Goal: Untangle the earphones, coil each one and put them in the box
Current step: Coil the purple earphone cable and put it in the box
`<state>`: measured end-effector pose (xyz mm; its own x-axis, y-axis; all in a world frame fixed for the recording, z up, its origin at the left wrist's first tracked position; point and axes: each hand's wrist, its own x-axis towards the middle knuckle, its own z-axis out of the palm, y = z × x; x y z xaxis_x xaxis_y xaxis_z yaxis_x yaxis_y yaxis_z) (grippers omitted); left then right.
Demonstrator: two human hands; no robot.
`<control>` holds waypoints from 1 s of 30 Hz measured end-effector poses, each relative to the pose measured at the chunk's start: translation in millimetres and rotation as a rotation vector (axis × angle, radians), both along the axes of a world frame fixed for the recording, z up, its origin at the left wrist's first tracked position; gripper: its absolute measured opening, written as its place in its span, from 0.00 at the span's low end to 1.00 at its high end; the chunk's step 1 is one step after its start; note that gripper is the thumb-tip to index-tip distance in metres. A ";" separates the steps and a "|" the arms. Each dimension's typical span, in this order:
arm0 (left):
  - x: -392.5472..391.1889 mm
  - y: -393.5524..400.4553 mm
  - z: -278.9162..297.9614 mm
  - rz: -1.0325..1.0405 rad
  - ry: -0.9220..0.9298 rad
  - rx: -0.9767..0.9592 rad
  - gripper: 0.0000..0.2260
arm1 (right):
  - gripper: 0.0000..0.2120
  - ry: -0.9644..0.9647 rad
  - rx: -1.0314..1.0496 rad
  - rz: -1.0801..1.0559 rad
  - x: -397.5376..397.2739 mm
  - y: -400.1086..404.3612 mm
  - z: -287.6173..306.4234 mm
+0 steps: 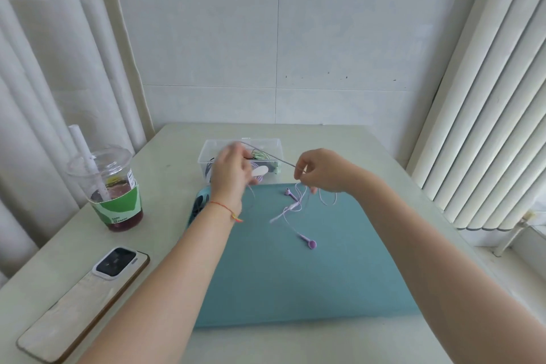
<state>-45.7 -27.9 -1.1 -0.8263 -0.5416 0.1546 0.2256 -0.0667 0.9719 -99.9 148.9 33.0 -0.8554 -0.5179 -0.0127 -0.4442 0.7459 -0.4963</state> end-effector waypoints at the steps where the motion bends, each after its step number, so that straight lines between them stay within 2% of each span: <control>1: -1.2 -9.3 4.0 0.130 0.053 0.159 0.12 | 0.09 -0.031 0.042 -0.024 -3.0 5.8 -2.8; 3: -3.2 -29.4 6.7 0.342 0.075 0.259 0.11 | 0.11 -0.038 0.077 -0.117 -10.1 18.4 -8.0; 5: -7.6 -45.1 0.3 0.383 0.003 0.242 0.09 | 0.12 0.033 0.030 -0.228 -16.8 28.7 -10.4; 6: -9.9 -48.5 -2.3 0.348 -0.061 0.166 0.08 | 0.11 0.065 -0.005 -0.253 -18.5 30.9 -9.3; 8: -11.4 -46.9 -8.0 0.225 -0.281 -0.146 0.08 | 0.09 0.011 -0.112 -0.212 -19.4 29.2 -3.8; 9: -11.3 -42.8 -10.6 0.189 -0.379 -0.346 0.14 | 0.09 -0.078 -0.183 -0.160 -16.6 25.1 0.5; 10: -10.1 -37.2 -11.4 0.190 -0.385 -0.515 0.20 | 0.11 -0.169 -0.231 -0.100 -12.3 19.9 4.6; 12: -3.3 -20.5 -4.8 0.151 -0.151 -0.688 0.25 | 0.13 -0.226 -0.189 0.000 -3.3 10.1 12.6; 14: 3.0 -1.8 6.8 -0.042 0.054 -0.725 0.22 | 0.14 -0.191 -0.078 0.073 5.7 1.6 19.7; 17: 7.2 18.9 13.0 -0.359 0.051 -0.752 0.14 | 0.11 -0.268 0.062 0.135 18.0 -11.0 25.7; 20: 12.3 24.9 14.3 -0.534 0.001 -0.654 0.07 | 0.10 -0.311 0.163 0.132 23.4 -18.0 25.2; 23: 14.7 22.9 9.4 -0.547 0.044 -0.576 0.10 | 0.11 -0.319 0.124 0.144 20.0 -14.0 17.7; 26: 9.8 21.7 1.3 -0.301 0.022 -0.492 0.09 | 0.11 -0.316 -0.018 0.145 14.0 -8.6 5.2; 30: -0.2 -4.2 -5.1 0.055 -0.030 0.093 0.09 | 0.12 -0.493 -0.351 0.079 2.0 9.9 -6.1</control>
<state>-45.9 -32.1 -6.2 -0.7982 -0.5974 0.0770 0.2024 -0.1456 0.9684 -97.9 158.8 26.9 -0.7509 -0.6246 -0.2146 -0.1470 0.4748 -0.8677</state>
